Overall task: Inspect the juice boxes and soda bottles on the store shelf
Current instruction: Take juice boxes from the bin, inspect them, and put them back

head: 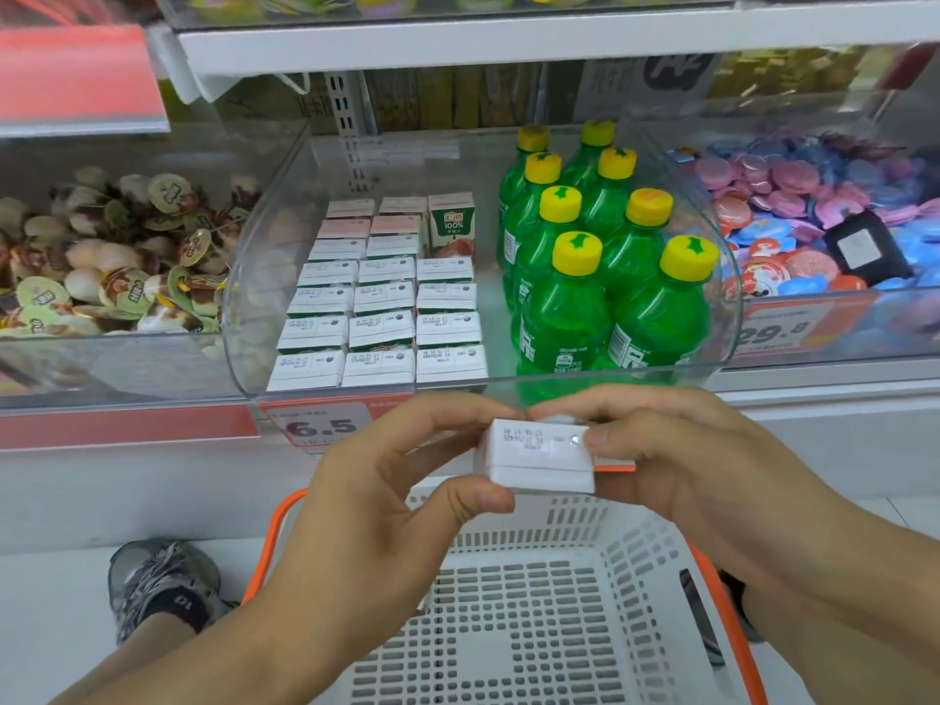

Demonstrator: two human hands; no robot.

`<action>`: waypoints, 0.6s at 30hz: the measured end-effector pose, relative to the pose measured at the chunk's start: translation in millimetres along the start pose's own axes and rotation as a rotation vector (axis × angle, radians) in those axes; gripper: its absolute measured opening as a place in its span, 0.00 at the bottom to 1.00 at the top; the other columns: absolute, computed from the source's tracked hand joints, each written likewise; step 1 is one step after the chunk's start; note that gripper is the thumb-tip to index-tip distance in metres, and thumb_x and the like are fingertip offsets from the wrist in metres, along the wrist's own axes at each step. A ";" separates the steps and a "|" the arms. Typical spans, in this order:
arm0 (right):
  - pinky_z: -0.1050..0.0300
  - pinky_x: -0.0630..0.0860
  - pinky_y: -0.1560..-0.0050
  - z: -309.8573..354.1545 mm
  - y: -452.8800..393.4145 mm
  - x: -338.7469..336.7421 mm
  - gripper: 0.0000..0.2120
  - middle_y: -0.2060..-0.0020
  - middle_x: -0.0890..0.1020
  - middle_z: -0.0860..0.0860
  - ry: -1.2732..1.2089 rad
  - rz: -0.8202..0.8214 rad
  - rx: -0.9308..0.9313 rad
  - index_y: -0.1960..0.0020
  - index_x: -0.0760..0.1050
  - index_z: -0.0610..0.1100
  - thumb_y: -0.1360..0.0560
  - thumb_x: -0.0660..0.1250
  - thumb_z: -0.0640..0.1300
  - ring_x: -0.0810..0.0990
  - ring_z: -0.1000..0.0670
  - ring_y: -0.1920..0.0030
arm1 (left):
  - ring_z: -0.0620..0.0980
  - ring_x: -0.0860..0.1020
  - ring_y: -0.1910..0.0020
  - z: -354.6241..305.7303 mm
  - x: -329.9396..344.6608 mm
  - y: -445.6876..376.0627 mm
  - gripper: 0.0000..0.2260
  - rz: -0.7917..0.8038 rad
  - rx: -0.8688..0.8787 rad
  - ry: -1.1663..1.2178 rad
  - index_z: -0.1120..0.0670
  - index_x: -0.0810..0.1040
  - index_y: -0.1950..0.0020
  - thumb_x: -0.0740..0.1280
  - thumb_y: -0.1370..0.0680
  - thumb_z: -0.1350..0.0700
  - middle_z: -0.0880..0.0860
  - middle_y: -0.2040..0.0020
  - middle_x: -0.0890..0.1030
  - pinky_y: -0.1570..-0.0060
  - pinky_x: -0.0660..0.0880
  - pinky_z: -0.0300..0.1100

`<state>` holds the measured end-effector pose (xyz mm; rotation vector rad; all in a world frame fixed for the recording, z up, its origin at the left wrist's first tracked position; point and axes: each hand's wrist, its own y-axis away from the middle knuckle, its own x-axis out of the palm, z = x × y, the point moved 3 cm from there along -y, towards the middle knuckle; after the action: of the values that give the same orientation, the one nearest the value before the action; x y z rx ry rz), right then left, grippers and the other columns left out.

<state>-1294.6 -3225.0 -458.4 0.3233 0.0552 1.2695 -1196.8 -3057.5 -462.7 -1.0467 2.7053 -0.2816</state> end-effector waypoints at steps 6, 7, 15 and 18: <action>0.49 0.77 0.39 1.7 5.2 -1.0 0.22 0.49 0.86 0.43 0.108 0.070 -0.084 0.46 0.84 0.45 0.39 0.72 0.47 0.83 0.40 0.43 | 0.46 0.82 0.42 -0.6 -1.6 0.9 0.13 -0.022 0.013 -0.003 0.46 0.82 0.47 0.73 0.31 0.52 0.46 0.47 0.85 0.43 0.78 0.41; 0.50 0.78 0.41 1.3 5.5 -1.7 0.23 0.49 0.86 0.43 0.116 0.076 -0.090 0.45 0.84 0.46 0.39 0.72 0.48 0.83 0.41 0.43 | 0.46 0.82 0.42 0.0 -1.6 1.5 0.13 -0.021 0.016 -0.007 0.46 0.82 0.47 0.73 0.31 0.52 0.46 0.47 0.85 0.42 0.78 0.42; 0.60 0.80 0.46 3.5 7.8 -1.3 0.23 0.46 0.86 0.51 0.283 0.060 -0.169 0.40 0.80 0.50 0.33 0.80 0.44 0.83 0.52 0.42 | 0.44 0.84 0.48 1.0 -2.5 0.7 0.13 -0.070 -0.008 -0.004 0.46 0.82 0.49 0.73 0.32 0.50 0.46 0.50 0.86 0.49 0.80 0.37; 0.58 0.82 0.50 1.4 5.3 -0.2 0.21 0.51 0.87 0.48 0.259 0.009 -0.134 0.41 0.79 0.48 0.34 0.76 0.46 0.86 0.50 0.50 | 0.47 0.84 0.57 5.1 -5.8 -1.4 0.15 -0.120 -0.096 0.034 0.48 0.82 0.53 0.75 0.37 0.46 0.52 0.56 0.85 0.59 0.81 0.38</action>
<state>-1299.3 -3224.1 -455.6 0.0428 0.1886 1.3111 -1190.3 -3055.1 -466.4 -1.2444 2.7143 -0.1924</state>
